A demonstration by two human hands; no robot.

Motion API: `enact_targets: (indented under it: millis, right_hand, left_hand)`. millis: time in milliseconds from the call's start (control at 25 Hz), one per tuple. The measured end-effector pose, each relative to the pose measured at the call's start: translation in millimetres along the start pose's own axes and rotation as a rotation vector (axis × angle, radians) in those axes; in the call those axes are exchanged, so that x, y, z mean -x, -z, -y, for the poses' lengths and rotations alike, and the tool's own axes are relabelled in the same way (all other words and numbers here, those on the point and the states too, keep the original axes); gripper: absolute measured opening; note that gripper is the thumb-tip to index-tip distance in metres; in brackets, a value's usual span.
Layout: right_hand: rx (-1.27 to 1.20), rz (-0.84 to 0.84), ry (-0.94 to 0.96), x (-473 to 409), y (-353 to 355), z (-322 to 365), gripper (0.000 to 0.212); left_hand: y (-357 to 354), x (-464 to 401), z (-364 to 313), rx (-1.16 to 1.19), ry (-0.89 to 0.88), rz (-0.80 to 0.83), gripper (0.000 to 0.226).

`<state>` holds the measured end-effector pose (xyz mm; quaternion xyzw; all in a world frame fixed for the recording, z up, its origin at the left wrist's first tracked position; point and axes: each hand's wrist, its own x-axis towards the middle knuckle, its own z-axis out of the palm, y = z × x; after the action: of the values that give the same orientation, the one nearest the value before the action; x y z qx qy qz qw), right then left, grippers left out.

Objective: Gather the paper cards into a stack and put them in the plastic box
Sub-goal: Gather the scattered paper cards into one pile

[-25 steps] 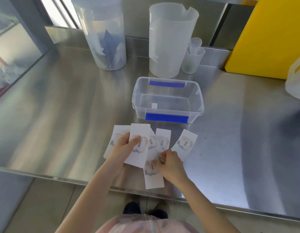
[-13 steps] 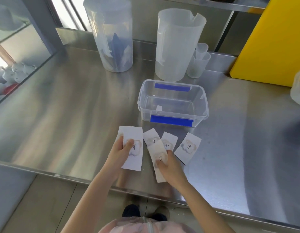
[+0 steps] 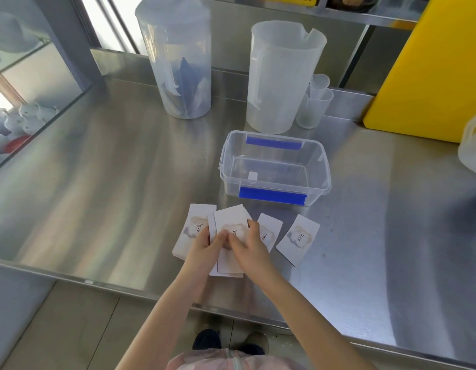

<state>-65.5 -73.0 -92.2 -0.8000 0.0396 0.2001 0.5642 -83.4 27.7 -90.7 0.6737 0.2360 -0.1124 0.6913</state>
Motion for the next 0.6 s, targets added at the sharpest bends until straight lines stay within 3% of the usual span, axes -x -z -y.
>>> enact_targets:
  millis: [160, 280, 400, 480, 600]
  right_hand:
    - [0.083, -0.011, -0.024, -16.2, 12.7, -7.1, 0.037]
    - [0.441, -0.135, -0.027, -36.2, 25.1, -19.9, 0.039]
    - [0.78, -0.101, -0.092, -49.0, 18.4, -28.0, 0.058]
    - [0.815, -0.127, -0.111, -52.9, 9.6, -28.6, 0.059]
    - [0.589, -0.118, -0.098, -53.0, 5.8, -24.7, 0.038]
  left_hand:
    - [12.1, -0.3, -0.6, 0.07, 0.017, -0.039, 0.033]
    - [21.5, 0.7, 0.1, 0.123, 0.041, -0.053, 0.032]
    - [25.8, 1.7, -1.0, 0.133, 0.052, -0.057, 0.031]
    - [26.7, 1.2, -0.7, 0.126, 0.053, -0.057, 0.032]
    - [26.7, 0.6, -1.5, 0.123, 0.053, -0.062, 0.032]
